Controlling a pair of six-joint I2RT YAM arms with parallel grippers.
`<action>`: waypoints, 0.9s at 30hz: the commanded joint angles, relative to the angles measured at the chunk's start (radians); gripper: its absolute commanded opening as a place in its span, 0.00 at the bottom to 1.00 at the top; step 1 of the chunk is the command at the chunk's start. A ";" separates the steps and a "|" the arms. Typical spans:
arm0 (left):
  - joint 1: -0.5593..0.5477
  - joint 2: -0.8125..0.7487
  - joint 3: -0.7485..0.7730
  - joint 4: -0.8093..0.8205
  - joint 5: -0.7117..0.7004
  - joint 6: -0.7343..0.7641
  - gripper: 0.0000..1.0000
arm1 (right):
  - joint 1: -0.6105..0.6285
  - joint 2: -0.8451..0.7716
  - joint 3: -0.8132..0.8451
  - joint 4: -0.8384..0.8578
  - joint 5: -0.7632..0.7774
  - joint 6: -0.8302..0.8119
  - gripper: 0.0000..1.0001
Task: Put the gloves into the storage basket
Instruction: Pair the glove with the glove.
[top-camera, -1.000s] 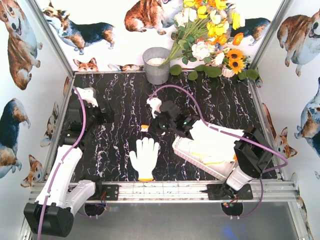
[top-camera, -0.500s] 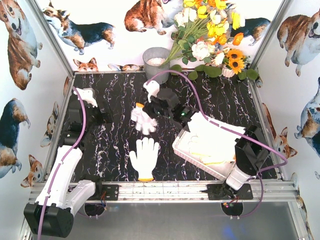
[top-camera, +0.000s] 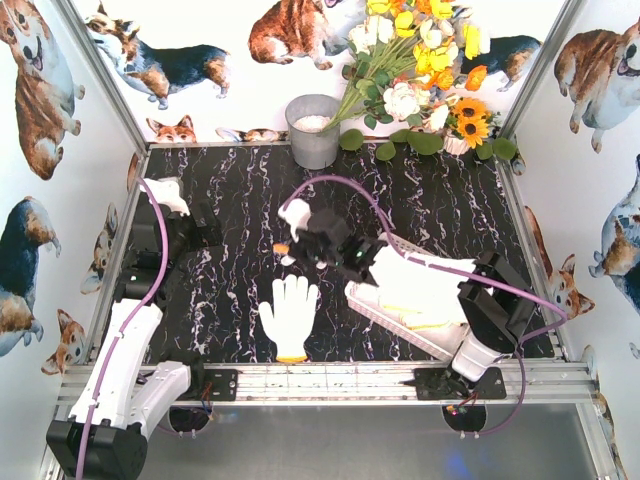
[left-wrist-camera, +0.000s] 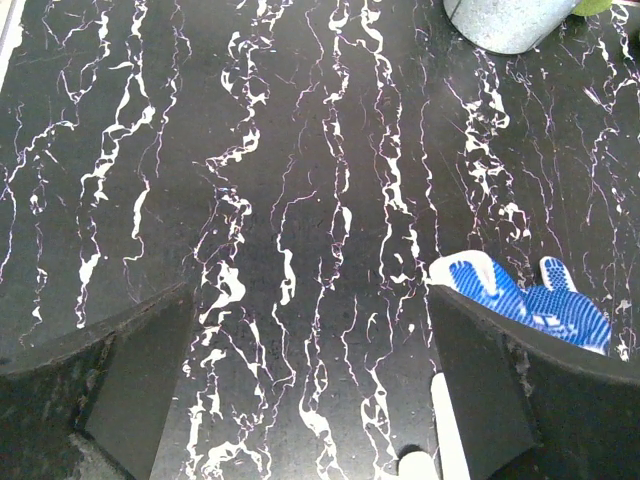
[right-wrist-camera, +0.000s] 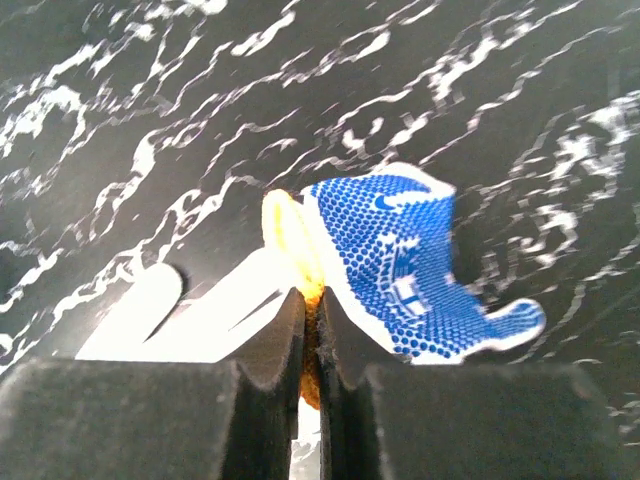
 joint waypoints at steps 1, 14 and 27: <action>0.011 -0.002 -0.010 0.011 -0.016 0.010 0.94 | 0.045 -0.024 -0.038 0.080 -0.033 0.041 0.00; 0.012 -0.002 -0.011 0.010 -0.017 0.010 0.95 | 0.124 -0.120 -0.213 0.136 -0.078 0.222 0.00; 0.012 0.007 -0.014 0.009 0.022 0.009 0.95 | 0.237 -0.151 -0.330 0.203 -0.036 0.321 0.00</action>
